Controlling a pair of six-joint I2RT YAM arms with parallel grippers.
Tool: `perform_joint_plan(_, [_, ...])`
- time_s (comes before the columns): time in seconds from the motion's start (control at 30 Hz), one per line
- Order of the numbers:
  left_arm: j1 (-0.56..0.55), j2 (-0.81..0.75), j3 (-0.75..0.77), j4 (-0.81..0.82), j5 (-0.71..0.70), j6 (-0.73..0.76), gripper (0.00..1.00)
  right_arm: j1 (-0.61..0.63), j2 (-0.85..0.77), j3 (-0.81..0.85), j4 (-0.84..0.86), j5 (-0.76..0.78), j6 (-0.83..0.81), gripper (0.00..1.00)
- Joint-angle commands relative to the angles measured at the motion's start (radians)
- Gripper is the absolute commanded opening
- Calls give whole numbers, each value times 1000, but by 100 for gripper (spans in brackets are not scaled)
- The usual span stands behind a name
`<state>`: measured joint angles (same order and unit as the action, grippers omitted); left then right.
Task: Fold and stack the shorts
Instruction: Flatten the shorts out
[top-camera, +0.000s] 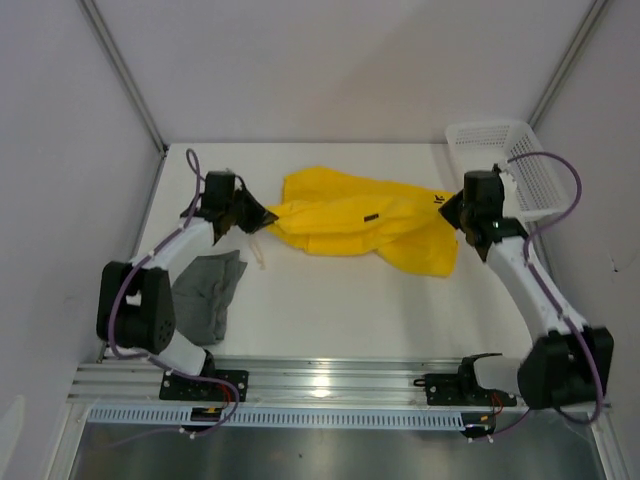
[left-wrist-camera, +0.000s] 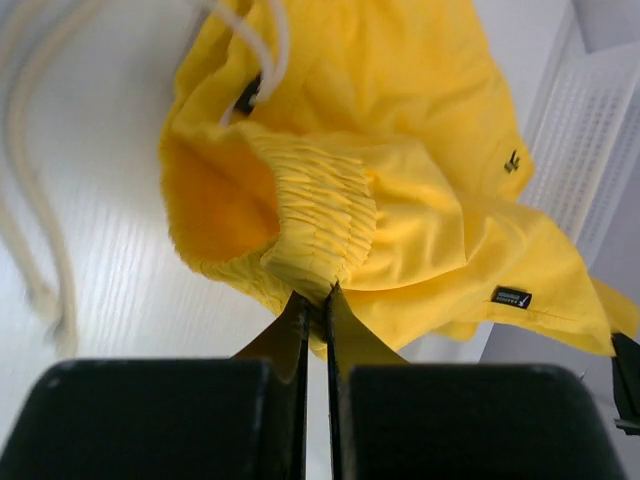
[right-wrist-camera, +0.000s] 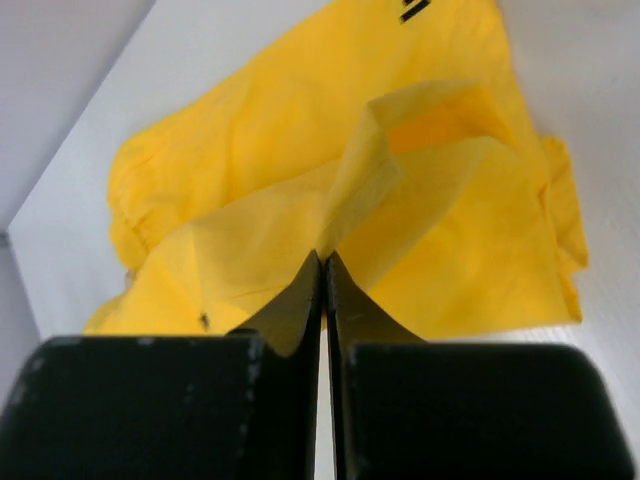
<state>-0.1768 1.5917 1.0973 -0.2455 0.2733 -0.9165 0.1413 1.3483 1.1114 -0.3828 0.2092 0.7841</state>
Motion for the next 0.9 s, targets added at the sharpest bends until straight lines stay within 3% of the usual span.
perform_joint_plan(0.0, [0, -168, -233, 127, 95, 8, 0, 76, -307, -213, 7, -39, -3, 0])
perform_joint_plan(0.03, [-1, -256, -370, 173, 113, 4, 0, 133, -384, -346, -8, -33, 38, 0])
perform_joint_plan(0.1, [-6, -346, -453, 201, 128, 21, 0, 203, -548, -479, -34, -45, 67, 0])
perform_joint_plan(0.13, [-6, -389, -543, 196, 130, 31, 0, 278, -712, -584, -57, -39, 128, 0])
perform_joint_plan(0.23, [-7, -548, -639, 131, 130, 82, 4, 392, -1002, -682, -226, 4, 235, 2])
perform_joint_plan(0.3, [-7, -666, -663, 45, 93, 102, 20, 426, -1115, -677, -368, 36, 251, 30])
perform_joint_plan(0.33, [-7, -702, -681, 13, 80, 113, 49, 437, -1185, -653, -437, 56, 242, 56])
perform_joint_plan(0.37, [-7, -738, -686, -23, 63, 116, 55, 440, -1204, -625, -489, 85, 245, 59])
perform_joint_plan(0.4, [-7, -809, -686, -93, 23, 119, 61, 440, -1210, -595, -523, 114, 235, 61])
perform_joint_plan(0.43, [-7, -844, -676, -141, -5, 125, 82, 442, -1206, -566, -566, 152, 215, 76])
perform_joint_plan(0.53, [-7, -961, -640, -264, -86, 128, 95, 428, -1112, -498, -535, 142, 164, 82])
perform_joint_plan(0.7, [-7, -1015, -542, -308, -147, 145, 99, 399, -807, -458, -355, 145, 97, 81])
perform_joint_plan(0.8, [-6, -891, -458, -273, -178, 180, 99, 400, -598, -389, -204, 142, -15, 77])
perform_joint_plan(0.87, [-4, -730, -403, -230, -172, 192, 99, 400, -490, -331, -105, 108, -83, 74])
